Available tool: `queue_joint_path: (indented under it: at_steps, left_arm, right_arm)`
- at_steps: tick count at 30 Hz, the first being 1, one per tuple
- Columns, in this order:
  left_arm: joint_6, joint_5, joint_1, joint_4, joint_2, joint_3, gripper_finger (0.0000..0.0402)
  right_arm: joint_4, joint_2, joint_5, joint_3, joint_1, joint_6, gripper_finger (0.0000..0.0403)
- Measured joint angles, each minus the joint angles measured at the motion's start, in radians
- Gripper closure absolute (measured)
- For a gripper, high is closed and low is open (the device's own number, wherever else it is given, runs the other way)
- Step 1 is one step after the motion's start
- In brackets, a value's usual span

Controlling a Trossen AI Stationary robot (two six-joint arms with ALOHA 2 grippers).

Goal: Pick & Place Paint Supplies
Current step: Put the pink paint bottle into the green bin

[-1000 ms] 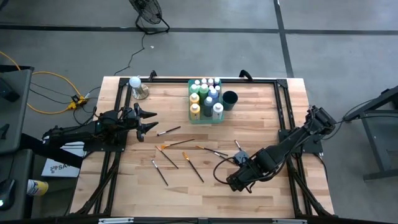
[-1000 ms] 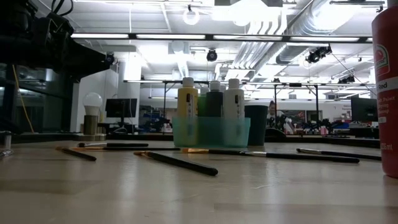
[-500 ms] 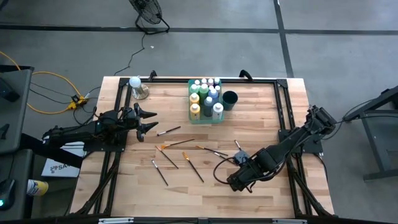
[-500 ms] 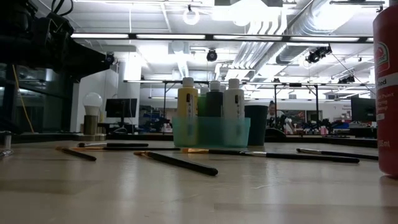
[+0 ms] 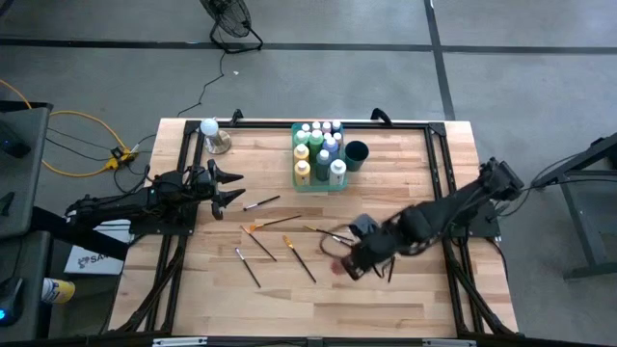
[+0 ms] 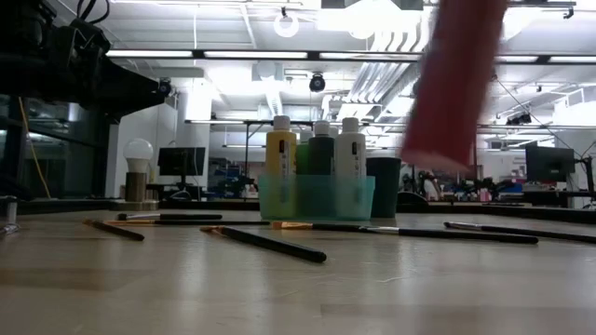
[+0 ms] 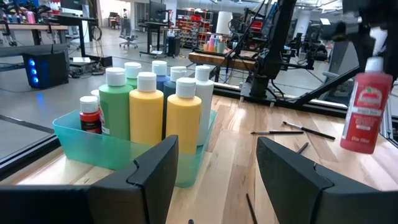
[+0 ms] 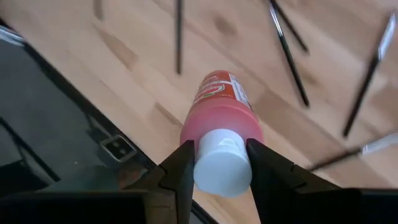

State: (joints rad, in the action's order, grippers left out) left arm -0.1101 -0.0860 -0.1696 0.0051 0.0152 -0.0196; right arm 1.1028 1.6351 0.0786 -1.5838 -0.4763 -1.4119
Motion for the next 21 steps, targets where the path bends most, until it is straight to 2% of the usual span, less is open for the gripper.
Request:
queue_joint_path:
  at_steps: [9,18,21]
  left_arm:
    - [0.0,0.0,0.0,0.0,0.0,0.0,0.019]
    - [0.0,0.0,0.0,0.0,0.0,0.0,0.019]
    - [0.0,0.0,0.0,0.0,0.0,0.0,0.019]
  right_arm:
    - [0.038,-0.002,-0.006,-0.107,0.234,0.312,0.0286]
    - [0.034,-0.001,-0.053,-0.111,0.454,0.75,0.0286]
    - [0.028,-0.001,-0.061,-0.111,0.511,0.837,0.0287]
